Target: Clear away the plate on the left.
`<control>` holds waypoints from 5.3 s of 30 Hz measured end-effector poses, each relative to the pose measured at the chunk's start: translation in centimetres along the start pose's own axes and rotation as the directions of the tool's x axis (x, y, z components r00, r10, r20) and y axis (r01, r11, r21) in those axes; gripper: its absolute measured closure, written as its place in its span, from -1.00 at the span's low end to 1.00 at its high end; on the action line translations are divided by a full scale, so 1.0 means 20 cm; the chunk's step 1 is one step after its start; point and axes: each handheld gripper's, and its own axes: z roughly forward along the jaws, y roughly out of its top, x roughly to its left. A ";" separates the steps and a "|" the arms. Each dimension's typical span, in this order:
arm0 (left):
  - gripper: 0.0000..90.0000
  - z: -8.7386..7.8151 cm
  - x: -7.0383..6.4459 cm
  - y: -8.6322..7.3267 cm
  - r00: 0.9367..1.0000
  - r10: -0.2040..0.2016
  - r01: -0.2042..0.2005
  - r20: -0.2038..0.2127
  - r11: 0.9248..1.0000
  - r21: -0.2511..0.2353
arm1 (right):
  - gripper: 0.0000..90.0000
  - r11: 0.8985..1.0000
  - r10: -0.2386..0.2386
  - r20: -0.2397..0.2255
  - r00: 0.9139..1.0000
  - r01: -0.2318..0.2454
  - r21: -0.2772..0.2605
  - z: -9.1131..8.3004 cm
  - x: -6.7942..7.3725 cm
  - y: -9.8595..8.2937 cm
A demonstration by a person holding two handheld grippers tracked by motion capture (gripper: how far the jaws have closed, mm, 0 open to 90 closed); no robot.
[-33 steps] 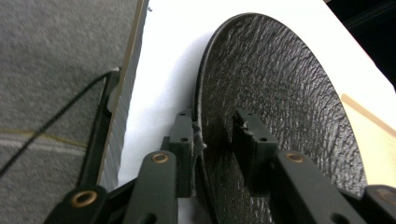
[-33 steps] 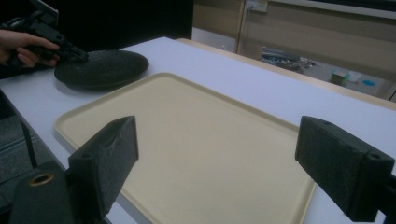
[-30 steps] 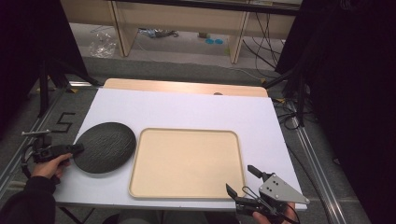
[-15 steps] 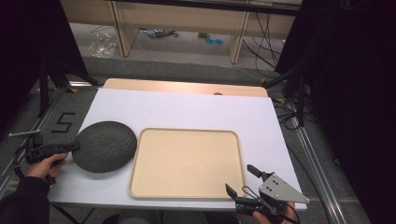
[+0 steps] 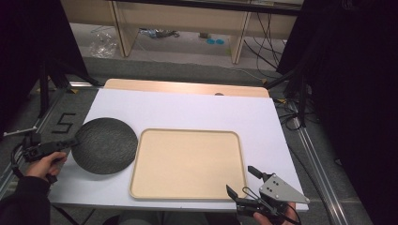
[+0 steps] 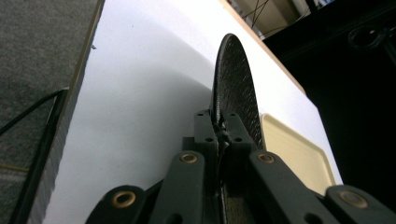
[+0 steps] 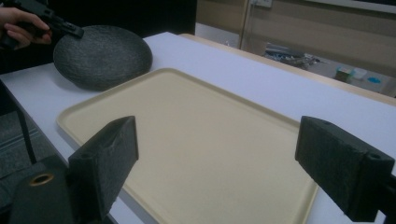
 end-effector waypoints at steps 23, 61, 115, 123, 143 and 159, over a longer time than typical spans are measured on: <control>0.87 -0.04 0.04 -0.02 0.983 -0.177 0.180 0.043 0.982 -0.053 | -0.68 1.000 -0.012 0.001 1.000 0.012 -0.002 0.00 0.00 0.00; 0.84 0.26 -0.30 -0.16 0.949 -0.223 0.208 0.221 0.974 0.090 | -0.68 0.999 -0.032 -0.018 0.999 0.032 -0.012 0.02 0.01 0.01; 0.85 0.74 -0.57 -0.57 0.976 -0.158 0.097 0.150 0.932 0.349 | -0.68 0.999 -0.042 -0.050 0.998 0.041 -0.015 0.06 0.02 0.02; 0.73 0.74 -0.61 -0.57 0.988 -0.042 -0.021 0.148 0.916 0.400 | -0.68 0.999 -0.050 -0.052 0.997 0.050 0.010 0.06 0.02 0.01; 0.58 0.75 -0.65 -0.61 0.987 0.105 -0.152 0.123 0.856 0.493 | -0.68 0.998 -0.053 -0.073 0.996 0.054 0.012 0.06 0.02 0.02; 0.49 0.77 -0.65 -0.62 0.987 0.066 -0.132 0.149 0.859 0.495 | -0.68 0.998 -0.056 -0.076 0.995 0.058 0.021 0.07 0.03 0.02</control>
